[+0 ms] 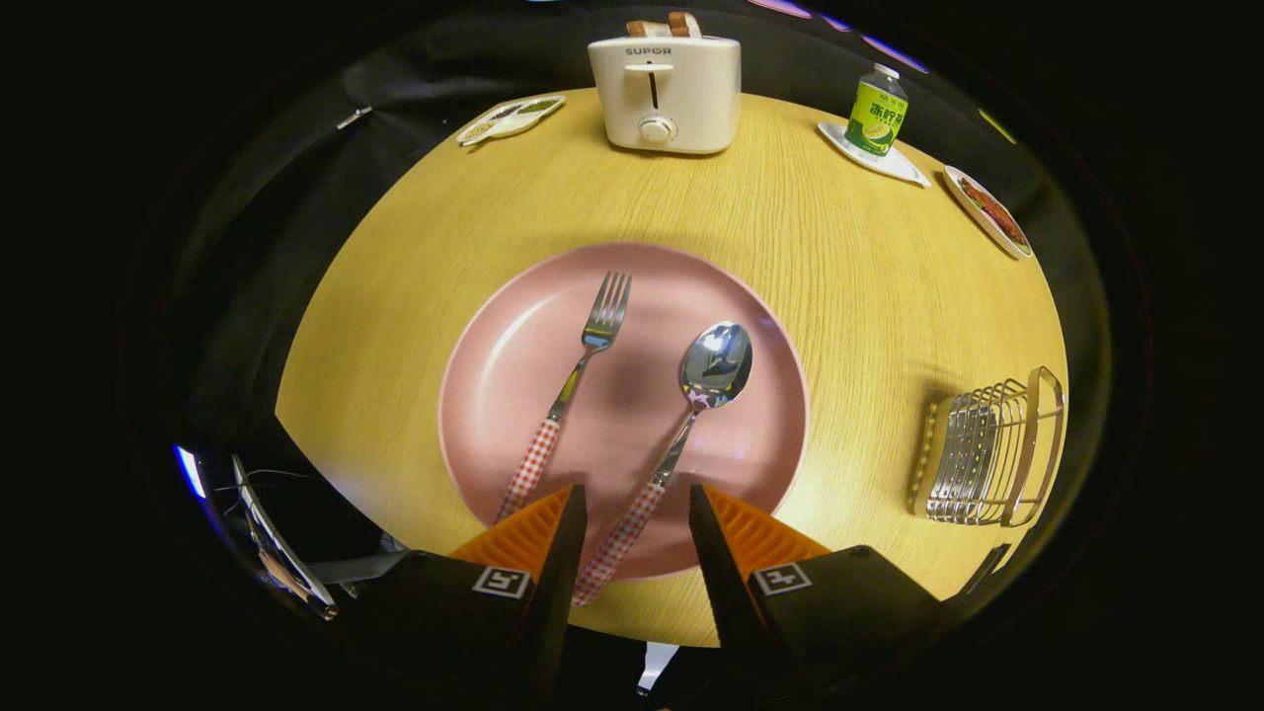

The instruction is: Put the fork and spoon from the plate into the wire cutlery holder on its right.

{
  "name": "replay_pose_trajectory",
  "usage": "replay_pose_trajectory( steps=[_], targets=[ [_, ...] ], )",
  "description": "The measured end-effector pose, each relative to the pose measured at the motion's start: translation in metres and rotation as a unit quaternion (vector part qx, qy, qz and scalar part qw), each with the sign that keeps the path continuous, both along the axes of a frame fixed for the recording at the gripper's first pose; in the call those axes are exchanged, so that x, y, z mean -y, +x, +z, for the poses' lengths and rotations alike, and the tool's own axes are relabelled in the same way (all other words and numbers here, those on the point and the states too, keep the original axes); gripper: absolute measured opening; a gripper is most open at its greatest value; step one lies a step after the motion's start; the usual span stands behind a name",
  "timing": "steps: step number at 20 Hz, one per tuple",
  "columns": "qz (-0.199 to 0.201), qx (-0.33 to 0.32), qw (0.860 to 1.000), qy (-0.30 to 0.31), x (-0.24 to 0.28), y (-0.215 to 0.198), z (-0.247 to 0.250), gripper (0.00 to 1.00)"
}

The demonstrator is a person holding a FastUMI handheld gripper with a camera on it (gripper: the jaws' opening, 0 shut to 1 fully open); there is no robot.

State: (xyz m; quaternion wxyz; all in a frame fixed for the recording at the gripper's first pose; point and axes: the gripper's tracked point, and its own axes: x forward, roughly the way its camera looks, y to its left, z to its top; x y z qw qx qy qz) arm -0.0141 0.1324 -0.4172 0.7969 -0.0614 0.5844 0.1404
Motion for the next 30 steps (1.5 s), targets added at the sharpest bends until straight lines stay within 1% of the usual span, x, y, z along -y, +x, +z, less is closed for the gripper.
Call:
replay_pose_trajectory(
  steps=[1,2,3,4,6,7,8,10,15,17,20,22,25,27,30],
  targets=[
    [-0.005,-0.006,1.0,0.001,-0.001,-0.001,-0.003,0.63],
    [-0.011,-0.014,1.0,0.001,-0.001,-0.001,-0.005,0.53],
    [-0.016,-0.022,1.0,0.003,-0.002,-0.001,-0.007,0.5],
    [-0.018,-0.028,0.999,0.003,-0.001,-0.001,-0.009,0.38],
    [-0.018,-0.04,0.999,-0.003,0.003,0.0,-0.013,0.36],
    [-0.025,-0.041,0.999,-0.007,0.008,0.002,-0.014,0.32],
    [-0.033,-0.044,0.998,-0.003,0.009,0.005,-0.012,0.19],
    [-0.034,-0.057,0.998,0.004,0.01,0.005,-0.012,0.14],
    [-0.024,-0.065,0.997,0.013,0.02,-0.001,0.011,0.11],
    [-0.012,-0.061,0.998,0.02,0.028,-0.005,0.034,0.11],
    [0.017,-0.045,0.998,0.027,0.05,-0.009,0.08,0.11],
    [0.03,-0.044,0.998,0.031,0.072,-0.014,0.11,0.11],
    [0.039,-0.058,0.997,0.019,0.123,-0.02,0.145,0.11],
    [0.038,-0.075,0.996,-0.002,0.163,-0.019,0.158,0.11],
    [0.044,-0.101,0.992,-0.054,0.221,-0.015,0.16,0.11]
  ],
)
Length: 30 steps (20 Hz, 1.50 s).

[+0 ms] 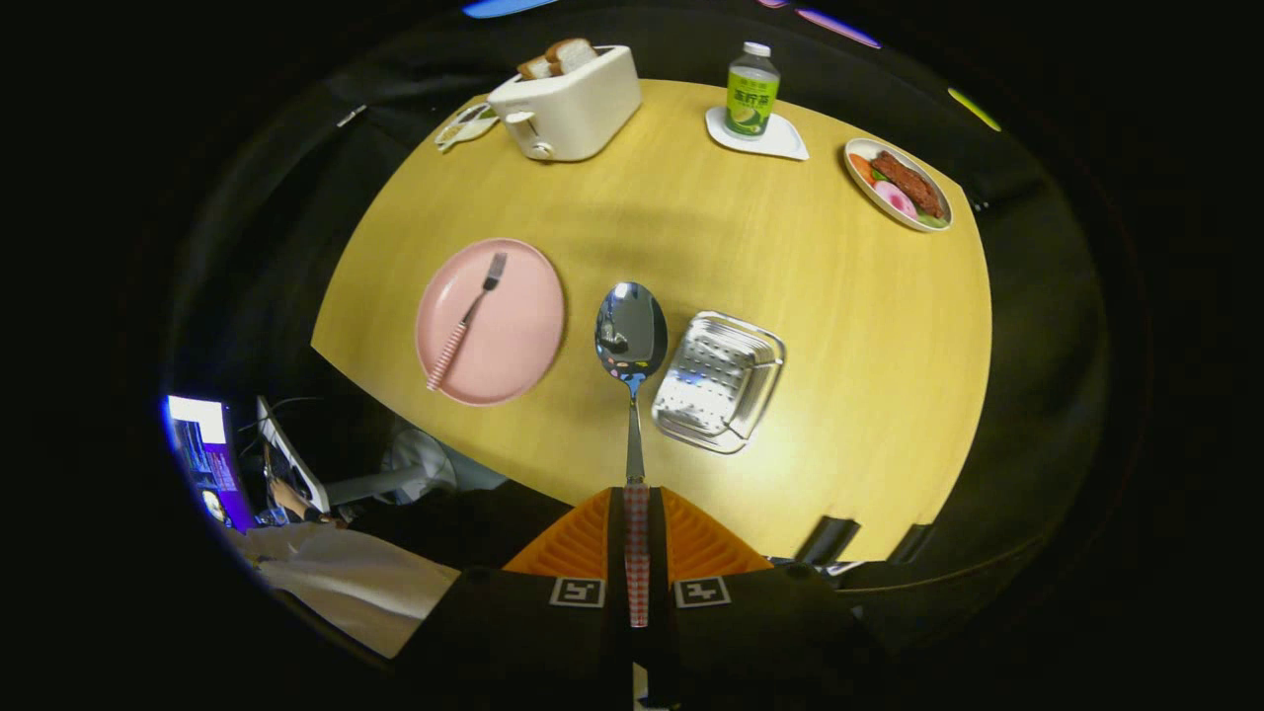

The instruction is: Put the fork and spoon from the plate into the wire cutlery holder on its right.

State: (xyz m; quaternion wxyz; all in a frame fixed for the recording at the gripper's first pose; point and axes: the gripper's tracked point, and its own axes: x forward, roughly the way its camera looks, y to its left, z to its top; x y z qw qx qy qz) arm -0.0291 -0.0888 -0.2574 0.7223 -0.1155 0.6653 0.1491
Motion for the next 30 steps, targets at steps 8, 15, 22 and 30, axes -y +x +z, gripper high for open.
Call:
replay_pose_trajectory(
  steps=[8,15,22,30],
  targets=[
    [0.026,-0.129,0.991,-0.031,0.041,0.004,-0.036,0.11],
    [0.065,-0.219,0.972,-0.063,0.042,0.017,-0.064,0.11],
    [0.073,-0.185,0.979,-0.045,0.03,0.034,-0.055,0.53],
    [0.026,-0.072,0.997,0.025,0.016,0.035,-0.007,1.0]
  ],
)
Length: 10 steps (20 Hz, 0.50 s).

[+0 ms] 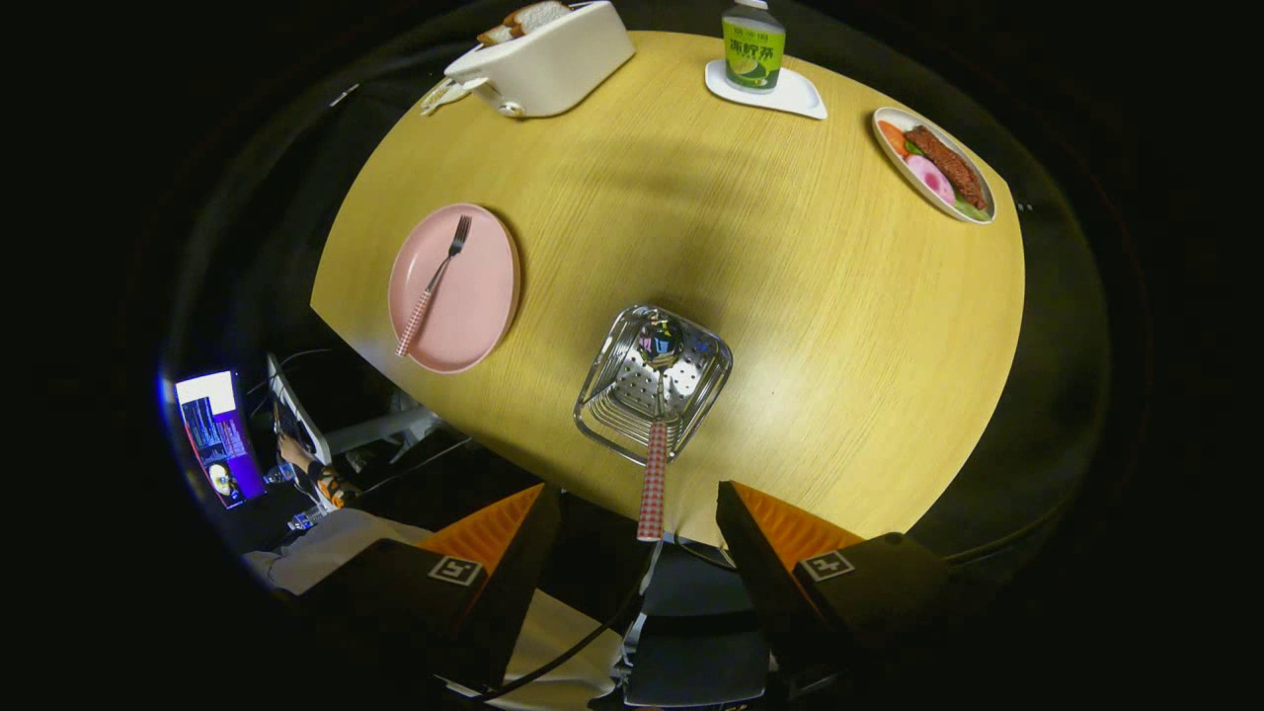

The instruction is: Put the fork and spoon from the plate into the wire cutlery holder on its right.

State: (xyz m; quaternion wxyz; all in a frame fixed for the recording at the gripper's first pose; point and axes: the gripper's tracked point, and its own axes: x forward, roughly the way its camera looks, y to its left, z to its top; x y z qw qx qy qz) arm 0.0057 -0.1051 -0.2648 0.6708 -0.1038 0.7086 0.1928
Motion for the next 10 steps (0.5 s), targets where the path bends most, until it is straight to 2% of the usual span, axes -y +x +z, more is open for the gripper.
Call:
replay_pose_trajectory(
  steps=[6,10],
  targets=[
    [-0.049,0.135,0.989,0.044,-0.017,-0.011,0.042,1.0],
    [-0.062,0.202,0.976,0.052,-0.03,-0.034,0.055,1.0]
  ],
)
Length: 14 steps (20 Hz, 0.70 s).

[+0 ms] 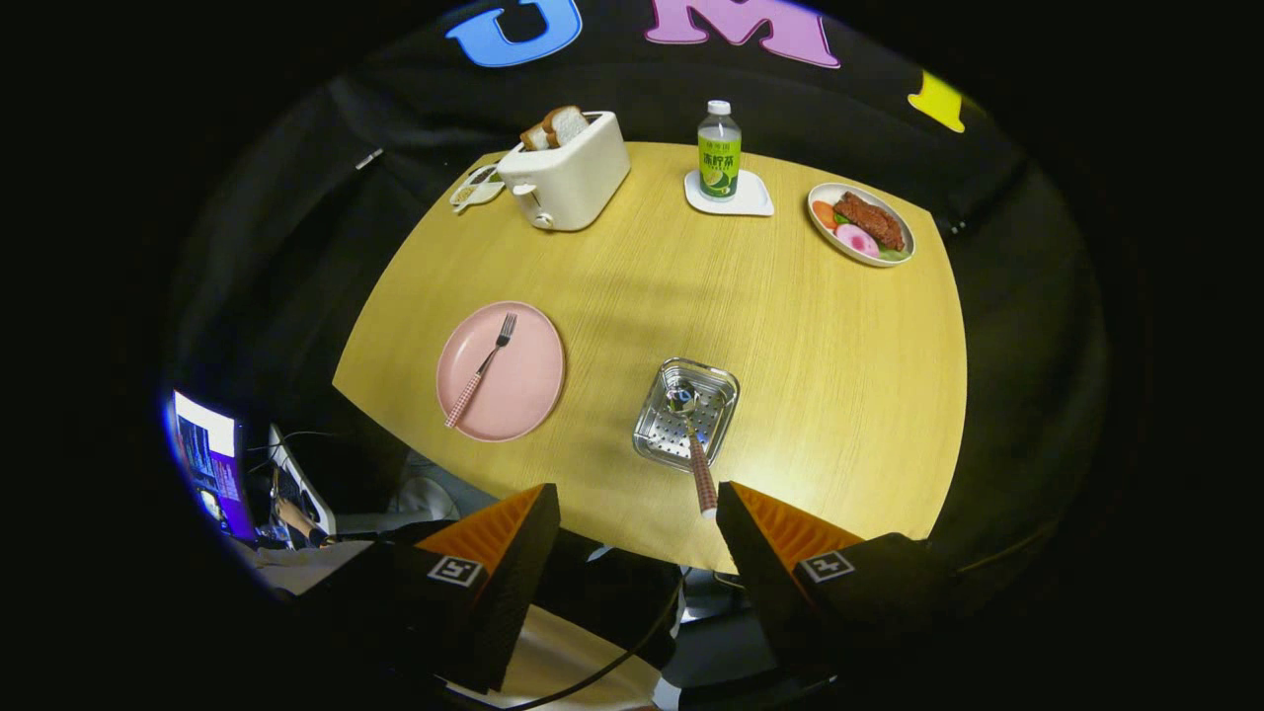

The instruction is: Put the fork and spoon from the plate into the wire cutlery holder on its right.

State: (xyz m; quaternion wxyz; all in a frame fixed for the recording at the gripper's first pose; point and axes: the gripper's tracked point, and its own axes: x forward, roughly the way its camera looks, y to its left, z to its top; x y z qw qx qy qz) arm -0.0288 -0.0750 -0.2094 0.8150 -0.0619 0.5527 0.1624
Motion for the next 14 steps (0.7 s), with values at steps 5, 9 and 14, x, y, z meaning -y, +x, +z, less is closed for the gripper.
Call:
replay_pose_trajectory(
  steps=[5,9,14],
  targets=[
    [-0.012,0.074,0.997,0.034,-0.049,-0.007,-0.001,1.0],
    [-0.003,0.098,0.994,0.053,-0.1,-0.004,-0.016,1.0],
    [-0.001,0.093,0.992,0.079,-0.169,0.011,-0.045,1.0]
  ],
)
